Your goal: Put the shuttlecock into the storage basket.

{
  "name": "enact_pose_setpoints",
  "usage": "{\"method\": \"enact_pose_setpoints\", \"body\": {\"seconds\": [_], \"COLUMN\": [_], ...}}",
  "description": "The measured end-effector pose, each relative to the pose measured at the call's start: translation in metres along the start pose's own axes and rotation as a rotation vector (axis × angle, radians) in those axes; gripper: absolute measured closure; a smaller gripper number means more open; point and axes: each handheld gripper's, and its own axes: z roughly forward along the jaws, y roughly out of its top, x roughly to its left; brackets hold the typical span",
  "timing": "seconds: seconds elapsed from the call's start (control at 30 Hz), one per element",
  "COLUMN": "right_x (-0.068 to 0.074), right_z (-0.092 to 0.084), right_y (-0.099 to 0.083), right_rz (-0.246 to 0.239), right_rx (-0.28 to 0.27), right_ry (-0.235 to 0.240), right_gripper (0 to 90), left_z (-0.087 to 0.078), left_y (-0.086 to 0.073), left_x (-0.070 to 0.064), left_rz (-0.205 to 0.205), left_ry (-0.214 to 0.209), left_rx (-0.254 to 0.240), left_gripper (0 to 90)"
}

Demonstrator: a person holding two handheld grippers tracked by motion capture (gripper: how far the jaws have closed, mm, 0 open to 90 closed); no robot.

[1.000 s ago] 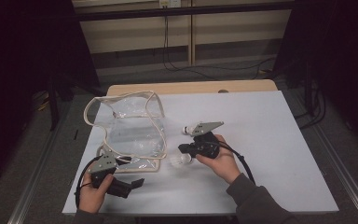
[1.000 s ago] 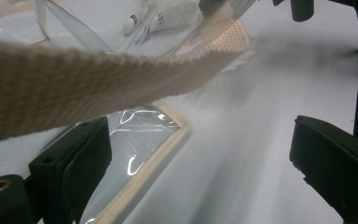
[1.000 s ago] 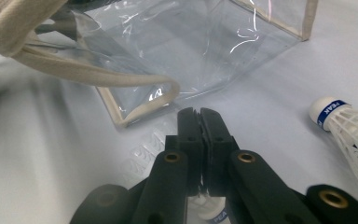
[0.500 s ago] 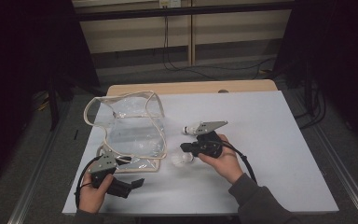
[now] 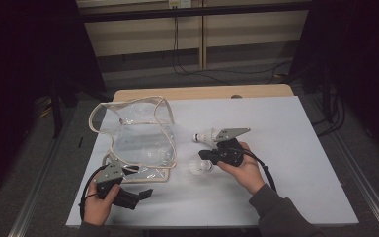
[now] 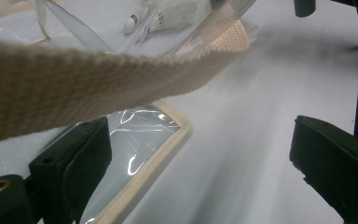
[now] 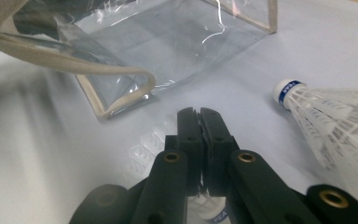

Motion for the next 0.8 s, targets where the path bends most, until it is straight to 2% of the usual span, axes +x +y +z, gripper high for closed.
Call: {"method": "enact_pose_setpoints", "body": {"seconds": [0.3, 0.5, 0.8], "right_x": [-0.010, -0.015, -0.022], "right_z": [-0.012, -0.019, -0.027], "right_y": [-0.005, -0.009, -0.015], "right_rz": [0.011, 0.016, 0.012], "right_rx": [-0.017, -0.024, -0.013], "right_ry": [-0.030, -0.050, -0.088], "right_gripper": [87.6, 86.3, 85.9], "left_z": [0.001, 0.000, 0.000], "left_y": [0.000, 0.000, 0.000], "left_x": [-0.001, 0.000, 0.000], "left_rz": [-0.010, -0.003, -0.003], "left_ry": [0.000, 0.000, 0.001], "left_rx": [-0.009, -0.002, -0.002], "left_gripper": [5.4, 5.5, 5.5]}}
